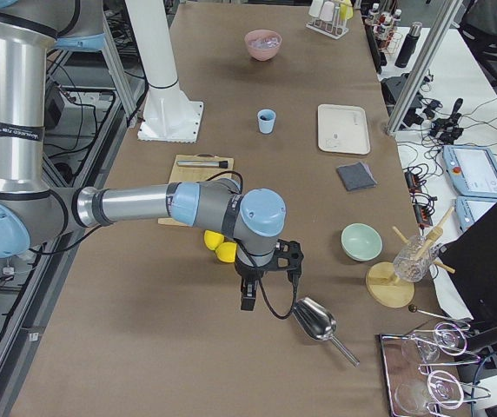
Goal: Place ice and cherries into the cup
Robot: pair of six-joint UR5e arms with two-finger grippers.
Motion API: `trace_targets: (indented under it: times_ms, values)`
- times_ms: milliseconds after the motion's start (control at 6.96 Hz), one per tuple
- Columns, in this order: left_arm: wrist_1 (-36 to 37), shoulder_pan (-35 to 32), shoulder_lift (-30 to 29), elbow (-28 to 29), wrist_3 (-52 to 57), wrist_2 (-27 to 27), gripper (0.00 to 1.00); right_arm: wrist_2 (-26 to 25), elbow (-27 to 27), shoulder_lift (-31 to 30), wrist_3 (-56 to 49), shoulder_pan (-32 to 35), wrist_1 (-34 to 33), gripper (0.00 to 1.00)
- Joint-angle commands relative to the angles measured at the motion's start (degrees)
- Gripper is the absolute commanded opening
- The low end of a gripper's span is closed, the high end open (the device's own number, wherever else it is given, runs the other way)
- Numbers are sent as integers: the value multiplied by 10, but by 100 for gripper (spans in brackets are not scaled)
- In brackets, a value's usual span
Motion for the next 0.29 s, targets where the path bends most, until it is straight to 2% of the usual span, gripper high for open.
trace_targets:
  times_ms: [0, 144]
  values:
    - [-1, 0, 0, 1, 0, 2, 98, 2, 2, -1, 0, 0, 0, 100]
    - [0, 0, 0, 1, 0, 3, 98, 2, 3, 0, 0, 0, 0, 100]
